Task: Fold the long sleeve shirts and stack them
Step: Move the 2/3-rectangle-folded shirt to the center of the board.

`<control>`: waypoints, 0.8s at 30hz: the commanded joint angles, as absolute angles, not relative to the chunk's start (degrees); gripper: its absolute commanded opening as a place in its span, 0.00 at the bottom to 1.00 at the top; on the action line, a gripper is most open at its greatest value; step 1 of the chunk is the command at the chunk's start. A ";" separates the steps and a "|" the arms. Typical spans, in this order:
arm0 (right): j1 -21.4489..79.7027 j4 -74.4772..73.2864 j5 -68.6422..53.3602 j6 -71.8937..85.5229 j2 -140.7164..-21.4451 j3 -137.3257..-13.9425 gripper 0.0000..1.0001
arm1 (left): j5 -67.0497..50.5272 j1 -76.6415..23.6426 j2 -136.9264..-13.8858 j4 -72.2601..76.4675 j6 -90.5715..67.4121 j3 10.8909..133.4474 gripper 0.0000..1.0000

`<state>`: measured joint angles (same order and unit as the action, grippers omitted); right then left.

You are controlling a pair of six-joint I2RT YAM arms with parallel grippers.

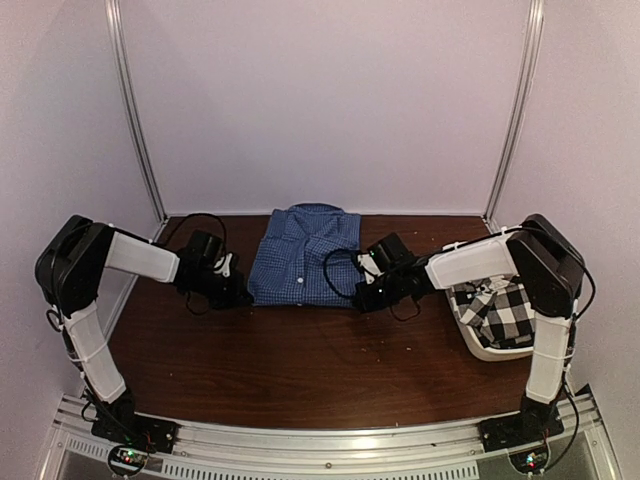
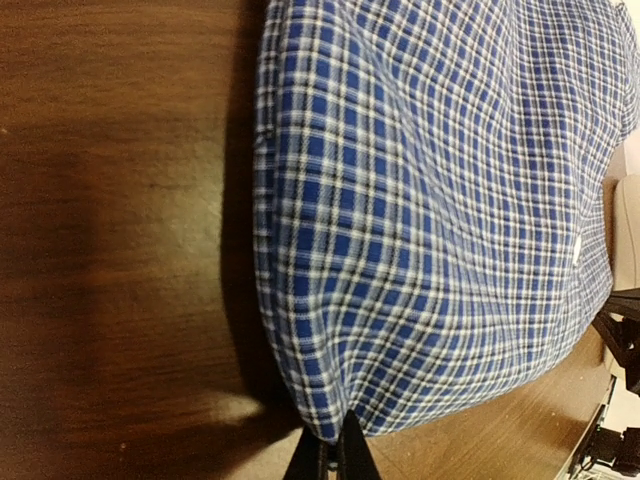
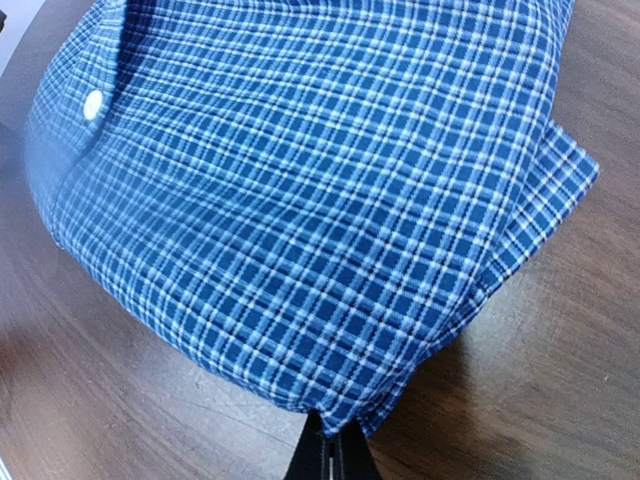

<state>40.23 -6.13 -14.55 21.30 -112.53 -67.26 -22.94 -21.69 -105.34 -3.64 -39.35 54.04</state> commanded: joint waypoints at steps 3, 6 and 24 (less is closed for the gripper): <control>40.90 -7.16 -14.54 20.92 -108.17 -62.66 0.00 | -23.56 -24.98 -102.39 -8.67 -39.77 53.17 0.00; 41.55 -8.51 -14.43 20.95 -104.67 -58.72 0.00 | -24.35 -26.87 -99.03 -8.88 -41.88 48.86 0.00; 52.12 -15.17 -11.59 30.92 -83.56 -39.56 0.43 | -19.16 -39.90 -79.37 -17.20 -54.45 34.86 0.35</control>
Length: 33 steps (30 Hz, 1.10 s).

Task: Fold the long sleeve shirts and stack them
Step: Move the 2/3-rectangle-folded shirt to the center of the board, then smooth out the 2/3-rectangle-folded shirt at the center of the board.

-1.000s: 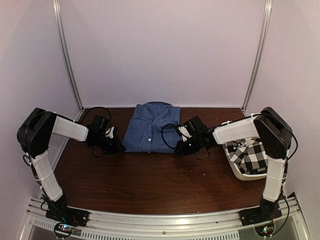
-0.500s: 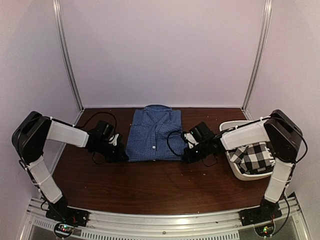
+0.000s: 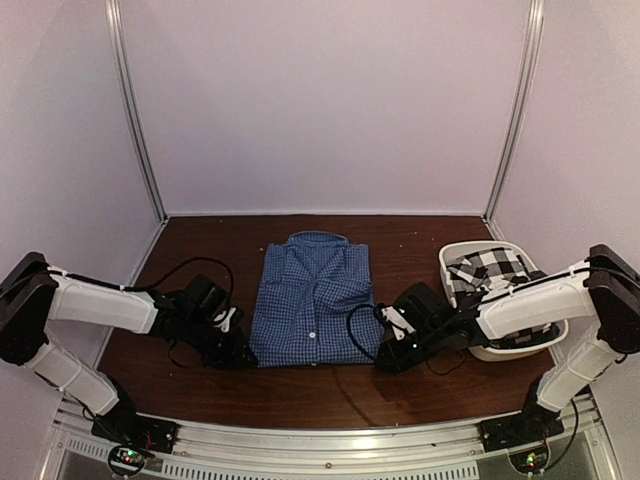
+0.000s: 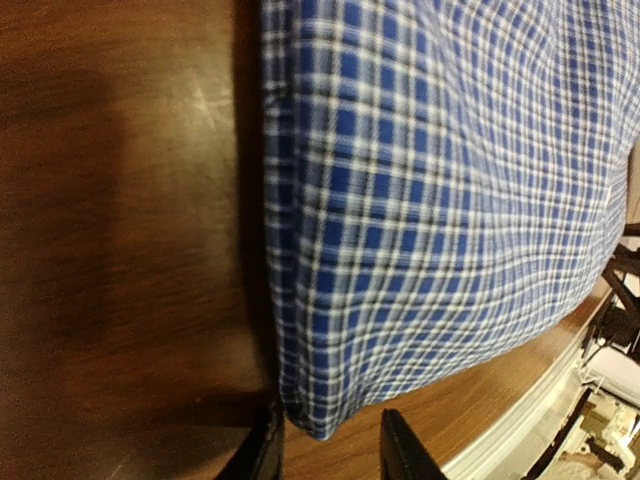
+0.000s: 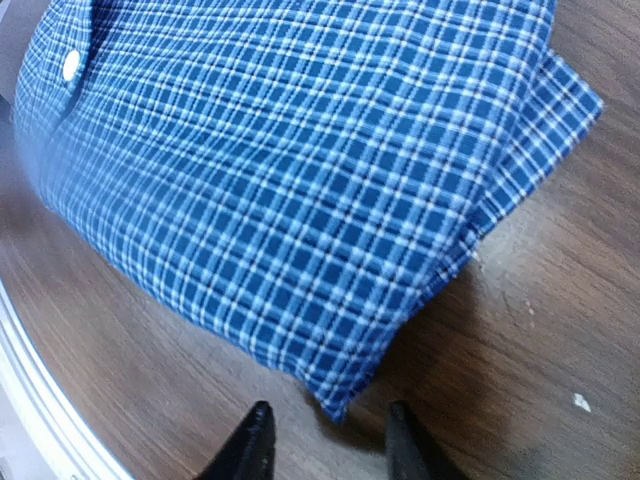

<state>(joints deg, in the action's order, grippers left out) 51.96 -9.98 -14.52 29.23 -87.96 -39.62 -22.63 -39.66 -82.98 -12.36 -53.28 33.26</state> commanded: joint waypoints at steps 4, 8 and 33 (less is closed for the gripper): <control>51.25 -21.74 -7.83 29.14 -79.90 -44.95 0.54 | -13.43 -39.77 -77.00 -24.08 -51.25 41.99 0.44; 47.97 -22.37 -7.21 27.34 -79.95 -50.41 0.52 | -11.35 -39.42 -78.27 -25.85 -47.78 49.95 0.45; 37.50 -15.10 -10.45 14.53 -108.08 -75.10 0.45 | -12.27 -41.14 -112.14 -20.78 -35.30 82.68 0.44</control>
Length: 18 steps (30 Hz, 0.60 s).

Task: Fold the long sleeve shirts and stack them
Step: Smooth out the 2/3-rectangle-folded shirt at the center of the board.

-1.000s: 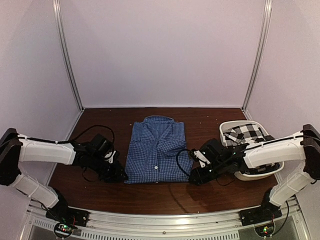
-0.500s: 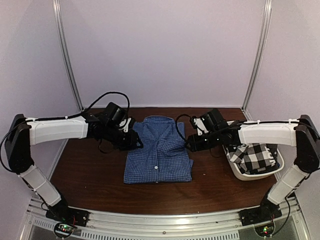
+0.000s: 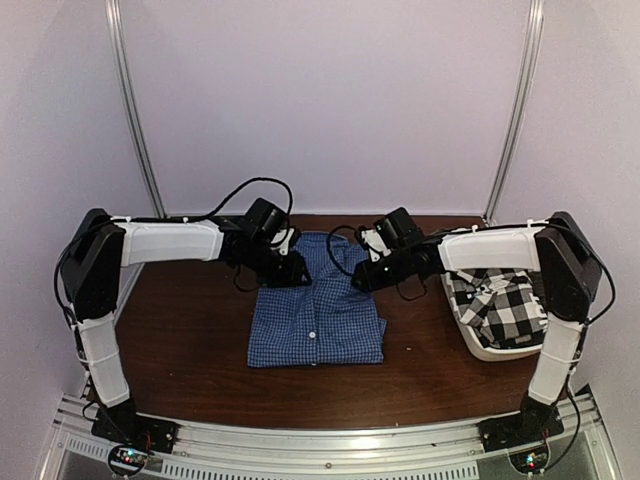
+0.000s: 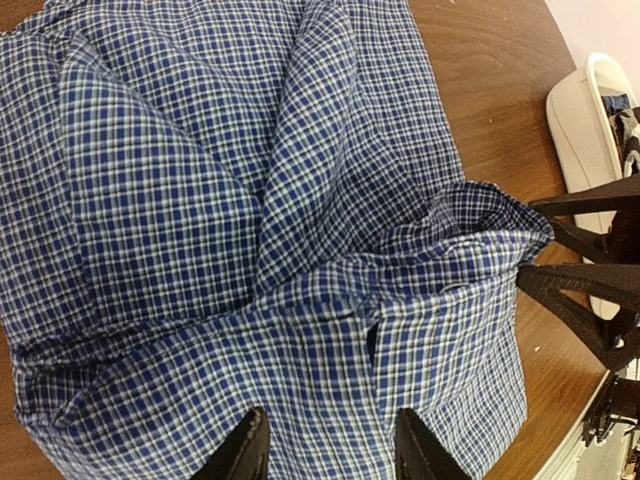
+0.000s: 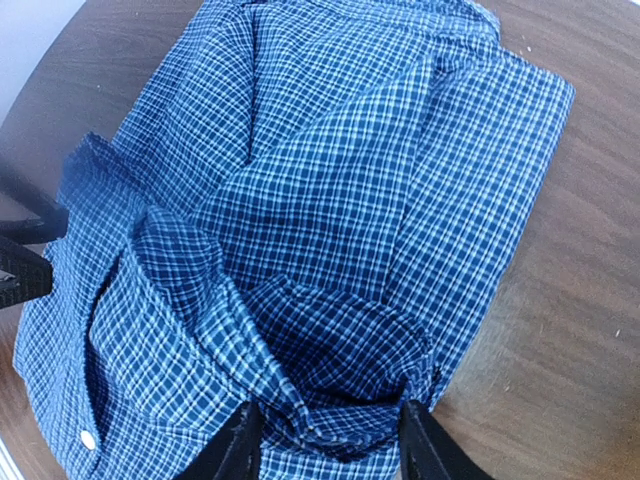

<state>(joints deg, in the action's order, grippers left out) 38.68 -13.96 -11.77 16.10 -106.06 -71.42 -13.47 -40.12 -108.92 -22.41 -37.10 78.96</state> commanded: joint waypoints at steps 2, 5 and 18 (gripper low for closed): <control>37.14 -15.67 -10.71 14.19 -109.59 -77.26 0.36 | -12.10 -41.58 -113.91 -20.76 -35.23 84.36 0.43; 36.85 -17.20 -10.65 13.65 -112.23 -81.11 0.21 | -10.95 -41.74 -116.04 -21.26 -35.46 86.13 0.41; 35.42 -20.65 -7.66 13.86 -119.52 -89.45 0.13 | -6.07 -41.75 -117.65 -21.44 -37.21 87.69 0.15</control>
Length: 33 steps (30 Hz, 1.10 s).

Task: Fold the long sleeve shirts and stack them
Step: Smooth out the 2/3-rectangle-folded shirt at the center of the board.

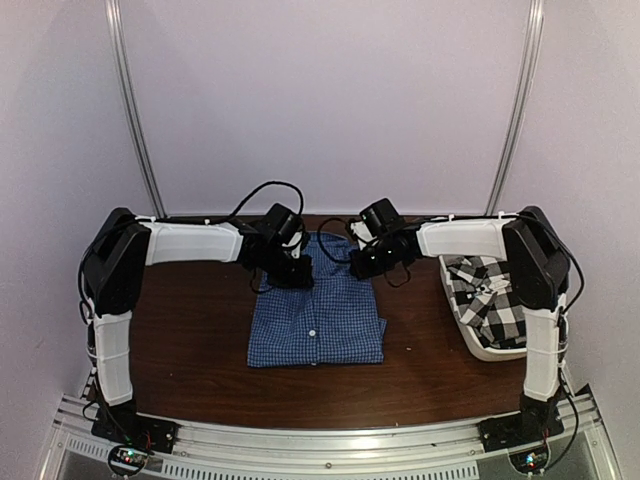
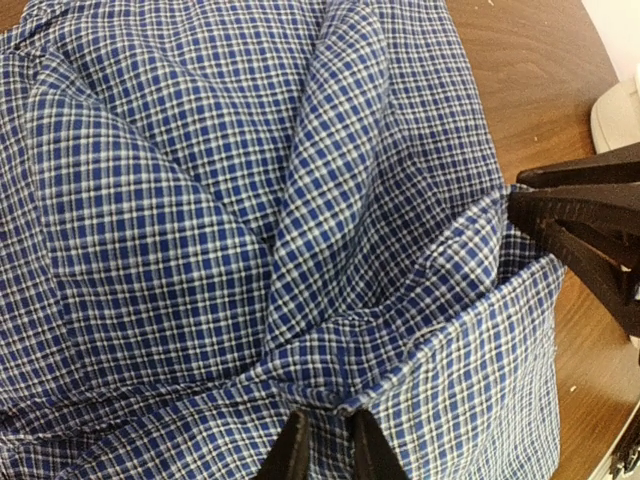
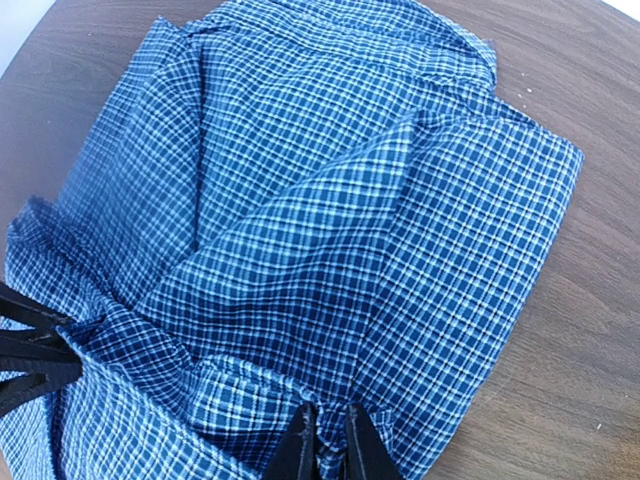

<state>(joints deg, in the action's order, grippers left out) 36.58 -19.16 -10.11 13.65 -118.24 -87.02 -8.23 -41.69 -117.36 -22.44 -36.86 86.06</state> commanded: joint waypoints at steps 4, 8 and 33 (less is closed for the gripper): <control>34.49 -21.16 -6.59 14.28 -120.81 -90.54 0.13 | -6.33 -41.75 -117.40 -21.44 -37.18 87.68 0.04; 33.88 -21.32 -6.59 14.32 -121.94 -91.52 0.14 | -6.13 -41.84 -115.68 -20.14 -37.55 86.18 0.00; 34.01 -24.51 -5.28 14.29 -115.41 -93.76 0.40 | -5.24 -41.93 -113.20 -15.88 -39.37 80.94 0.14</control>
<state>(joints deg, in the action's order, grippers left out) 34.02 -23.49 -6.98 13.87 -121.69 -92.01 -5.13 -41.69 -112.64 -17.93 -39.24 81.54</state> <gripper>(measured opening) 0.380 0.152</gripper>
